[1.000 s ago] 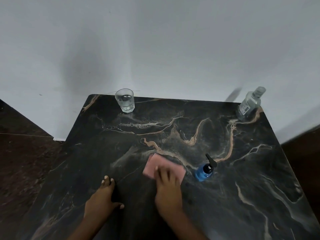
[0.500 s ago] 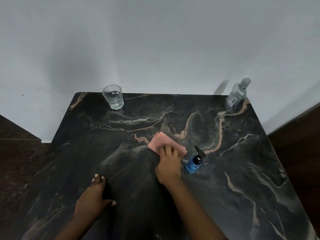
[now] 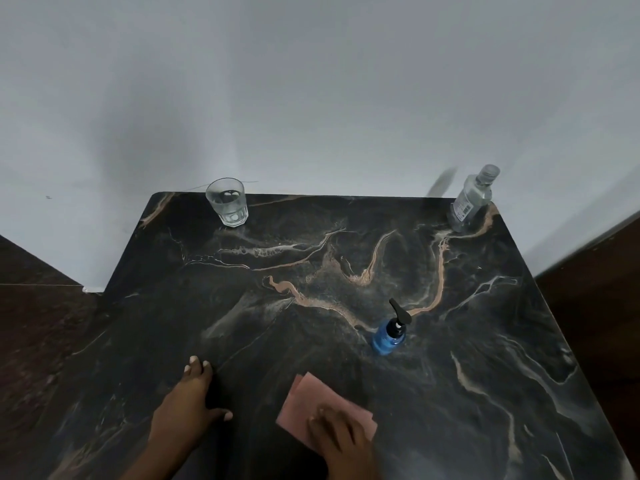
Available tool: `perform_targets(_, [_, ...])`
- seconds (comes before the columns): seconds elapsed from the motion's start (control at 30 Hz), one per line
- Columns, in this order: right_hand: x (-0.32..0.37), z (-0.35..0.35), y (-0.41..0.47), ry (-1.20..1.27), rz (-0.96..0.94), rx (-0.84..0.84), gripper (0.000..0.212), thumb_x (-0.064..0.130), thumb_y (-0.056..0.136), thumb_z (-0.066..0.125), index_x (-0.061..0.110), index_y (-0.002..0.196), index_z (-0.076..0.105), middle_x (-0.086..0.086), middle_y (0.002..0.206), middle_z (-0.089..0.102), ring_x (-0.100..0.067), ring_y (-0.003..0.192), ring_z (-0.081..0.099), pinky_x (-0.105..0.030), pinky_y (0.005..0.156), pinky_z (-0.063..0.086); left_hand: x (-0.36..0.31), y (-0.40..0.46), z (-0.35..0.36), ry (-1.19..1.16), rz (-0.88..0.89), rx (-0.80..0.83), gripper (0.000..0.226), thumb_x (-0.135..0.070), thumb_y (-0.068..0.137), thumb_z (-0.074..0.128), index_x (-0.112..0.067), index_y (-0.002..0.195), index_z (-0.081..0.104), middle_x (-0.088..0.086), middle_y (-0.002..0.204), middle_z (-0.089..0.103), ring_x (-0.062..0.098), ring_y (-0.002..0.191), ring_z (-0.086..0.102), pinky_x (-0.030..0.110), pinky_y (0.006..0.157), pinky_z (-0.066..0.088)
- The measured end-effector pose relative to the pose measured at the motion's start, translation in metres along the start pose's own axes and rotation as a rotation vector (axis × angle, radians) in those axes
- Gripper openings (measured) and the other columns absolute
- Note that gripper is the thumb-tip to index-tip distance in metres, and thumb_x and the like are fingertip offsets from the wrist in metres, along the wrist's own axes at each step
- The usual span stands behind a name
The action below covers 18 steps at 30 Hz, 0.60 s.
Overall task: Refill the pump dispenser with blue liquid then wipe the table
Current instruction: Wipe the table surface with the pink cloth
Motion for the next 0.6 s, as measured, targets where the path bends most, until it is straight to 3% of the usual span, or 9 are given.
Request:
perform_targets(0.07, [-0.002,-0.002,0.025,0.052,-0.014,0.070,0.039,0.025,0.090,0.042,0.032,0.112,0.073,0.007,0.122,0.068,-0.020,0.110,0.064,-0.027,0.090,0.052,-0.001,-0.001,0.000,0.007,-0.002,0.001,0.102,-0.045,0.078,0.075,-0.015,0.154,0.015,0.008,0.164,-0.002,0.020,0.151,0.013,0.031,0.116,0.029])
perform_targets(0.13, [-0.004,0.002,0.063,0.148,-0.015,0.170,0.068,0.010,0.076,0.053,0.026,0.142,0.049,0.000,0.151,0.043,-0.026,0.138,0.040,-0.037,0.114,0.026,-0.001,-0.001,-0.001,0.012,-0.006,0.004,0.102,-0.044,0.078,0.075,-0.014,0.155,0.015,0.009,0.164,-0.002,0.021,0.151,0.014,0.031,0.117,0.029])
perform_targets(0.2, [-0.004,0.002,0.108,0.153,0.009,0.200,0.076,0.006,0.085,0.046,0.024,0.154,0.022,0.000,0.163,0.015,-0.029,0.148,0.011,-0.037,0.117,0.002,-0.001,-0.001,-0.002,0.005,-0.007,0.007,0.102,-0.043,0.078,0.075,-0.013,0.155,0.015,0.010,0.164,-0.002,0.021,0.151,0.012,0.032,0.118,0.028])
perform_targets(0.33, [-0.017,-0.012,0.209,0.079,0.092,0.179,0.071,0.021,0.091,0.050,0.019,0.155,0.017,-0.003,0.161,0.011,-0.033,0.146,0.011,-0.044,0.119,0.011,0.001,-0.001,-0.001,0.008,-0.001,0.014,0.102,-0.042,0.079,0.075,-0.013,0.155,0.014,0.009,0.164,-0.002,0.021,0.152,0.009,0.033,0.118,0.028])
perform_targets(0.43, [-0.033,-0.021,0.259,0.077,0.204,0.241,0.066,0.036,0.092,0.051,0.021,0.151,0.026,-0.005,0.159,0.013,-0.034,0.140,0.018,-0.046,0.115,0.018,0.002,-0.001,0.001,0.000,0.004,-0.008,0.102,-0.043,0.079,0.075,-0.015,0.155,0.013,0.006,0.164,-0.003,0.019,0.152,0.009,0.031,0.117,0.028])
perform_targets(0.5, [-0.033,-0.023,0.270,0.089,0.242,0.257,0.063,0.036,0.090,0.054,0.023,0.148,0.031,-0.005,0.158,0.015,-0.035,0.137,0.020,-0.047,0.112,0.022,0.002,-0.001,0.000,-0.002,0.007,-0.019,0.102,-0.044,0.078,0.075,-0.016,0.155,0.013,0.006,0.165,-0.003,0.018,0.152,0.010,0.031,0.116,0.029])
perform_targets(0.6, [-0.013,-0.020,0.251,-0.006,0.181,0.241,0.068,0.036,0.093,0.053,0.020,0.152,0.023,-0.005,0.156,0.012,-0.034,0.138,0.018,-0.047,0.113,0.022,0.001,-0.002,-0.002,0.006,0.002,-0.014,0.101,-0.044,0.078,0.075,-0.017,0.155,0.014,0.005,0.165,-0.002,0.018,0.152,0.011,0.031,0.115,0.030])
Point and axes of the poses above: each hand's wrist, its own y-axis towards the middle knuckle, its own z-axis out of the palm, x = y × z, the point moved 3 cm from there along y, towards the middle knuckle
